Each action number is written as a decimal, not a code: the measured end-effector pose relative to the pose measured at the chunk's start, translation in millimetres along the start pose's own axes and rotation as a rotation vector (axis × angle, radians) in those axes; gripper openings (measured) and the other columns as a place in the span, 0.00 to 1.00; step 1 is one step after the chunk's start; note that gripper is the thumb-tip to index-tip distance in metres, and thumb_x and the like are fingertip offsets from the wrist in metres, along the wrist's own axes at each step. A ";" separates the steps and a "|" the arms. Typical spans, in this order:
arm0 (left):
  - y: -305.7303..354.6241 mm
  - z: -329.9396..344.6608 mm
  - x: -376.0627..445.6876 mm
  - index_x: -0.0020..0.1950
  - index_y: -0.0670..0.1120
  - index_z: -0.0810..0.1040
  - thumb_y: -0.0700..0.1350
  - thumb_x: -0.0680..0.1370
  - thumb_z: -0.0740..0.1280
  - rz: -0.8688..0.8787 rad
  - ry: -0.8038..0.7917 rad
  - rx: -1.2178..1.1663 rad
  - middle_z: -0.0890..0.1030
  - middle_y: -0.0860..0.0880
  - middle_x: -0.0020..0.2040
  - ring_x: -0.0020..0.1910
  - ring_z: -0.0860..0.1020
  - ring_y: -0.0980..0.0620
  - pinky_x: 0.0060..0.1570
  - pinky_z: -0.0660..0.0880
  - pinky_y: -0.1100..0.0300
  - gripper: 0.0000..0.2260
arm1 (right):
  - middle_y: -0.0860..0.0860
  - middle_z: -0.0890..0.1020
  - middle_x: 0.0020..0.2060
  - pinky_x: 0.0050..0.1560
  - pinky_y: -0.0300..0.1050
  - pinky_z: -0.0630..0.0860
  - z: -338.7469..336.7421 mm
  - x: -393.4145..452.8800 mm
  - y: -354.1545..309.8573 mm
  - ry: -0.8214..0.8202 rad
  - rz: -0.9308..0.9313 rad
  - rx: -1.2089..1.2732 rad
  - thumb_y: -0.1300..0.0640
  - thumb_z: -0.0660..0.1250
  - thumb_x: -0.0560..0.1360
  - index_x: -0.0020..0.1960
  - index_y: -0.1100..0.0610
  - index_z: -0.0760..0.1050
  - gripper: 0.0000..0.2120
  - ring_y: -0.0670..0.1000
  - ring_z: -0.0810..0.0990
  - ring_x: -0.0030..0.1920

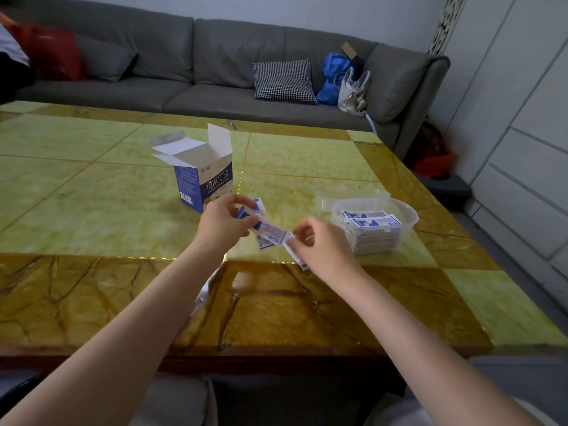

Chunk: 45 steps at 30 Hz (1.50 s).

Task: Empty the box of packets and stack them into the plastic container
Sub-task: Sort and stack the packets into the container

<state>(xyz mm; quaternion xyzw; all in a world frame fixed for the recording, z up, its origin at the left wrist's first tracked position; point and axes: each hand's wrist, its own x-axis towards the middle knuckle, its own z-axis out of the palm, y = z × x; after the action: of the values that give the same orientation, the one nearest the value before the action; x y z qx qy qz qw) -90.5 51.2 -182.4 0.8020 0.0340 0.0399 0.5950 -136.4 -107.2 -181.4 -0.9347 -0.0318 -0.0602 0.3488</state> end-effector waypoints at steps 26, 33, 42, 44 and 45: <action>3.2 7.9 -7.0 0.43 0.42 0.75 0.39 0.73 0.69 -0.086 -0.100 -0.016 0.79 0.43 0.43 0.37 0.80 0.51 0.37 0.80 0.62 0.04 | 0.52 0.80 0.37 0.36 0.37 0.73 -6.6 -0.2 -5.9 0.103 0.236 0.638 0.67 0.67 0.72 0.46 0.54 0.77 0.08 0.45 0.75 0.33; 13.3 8.6 -19.4 0.53 0.36 0.75 0.38 0.74 0.67 -0.167 -0.419 -0.309 0.81 0.42 0.44 0.37 0.82 0.54 0.38 0.80 0.68 0.09 | 0.55 0.79 0.41 0.27 0.35 0.73 2.8 2.8 -9.1 0.155 0.228 0.658 0.62 0.69 0.73 0.49 0.54 0.69 0.10 0.47 0.78 0.27; 10.9 -2.7 -9.8 0.53 0.36 0.76 0.34 0.75 0.66 -0.086 -0.331 0.030 0.80 0.41 0.47 0.39 0.80 0.52 0.38 0.80 0.65 0.08 | 0.50 0.72 0.62 0.61 0.43 0.68 -7.1 4.2 -4.0 0.179 -0.390 -0.360 0.56 0.61 0.77 0.68 0.56 0.68 0.19 0.49 0.70 0.60; 11.5 -0.4 -11.9 0.52 0.36 0.75 0.34 0.75 0.65 -0.073 -0.402 0.036 0.80 0.40 0.47 0.39 0.80 0.51 0.39 0.80 0.64 0.07 | 0.50 0.71 0.66 0.69 0.49 0.57 -6.7 1.5 -1.9 0.082 -0.399 -0.508 0.51 0.53 0.77 0.70 0.55 0.65 0.23 0.51 0.65 0.67; 11.6 1.2 -12.4 0.52 0.36 0.75 0.34 0.75 0.65 -0.074 -0.410 0.025 0.80 0.40 0.48 0.40 0.80 0.50 0.40 0.81 0.63 0.07 | 0.49 0.73 0.64 0.69 0.50 0.54 -5.9 0.3 0.3 0.055 -0.384 -0.559 0.51 0.52 0.77 0.68 0.55 0.67 0.21 0.51 0.67 0.66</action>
<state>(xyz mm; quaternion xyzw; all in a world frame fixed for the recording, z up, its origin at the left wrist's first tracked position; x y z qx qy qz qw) -102.6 45.4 -171.9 0.7987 -0.0578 -0.1466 0.5807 -136.6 -111.3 -177.1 -0.9691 -0.1803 -0.1565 0.0619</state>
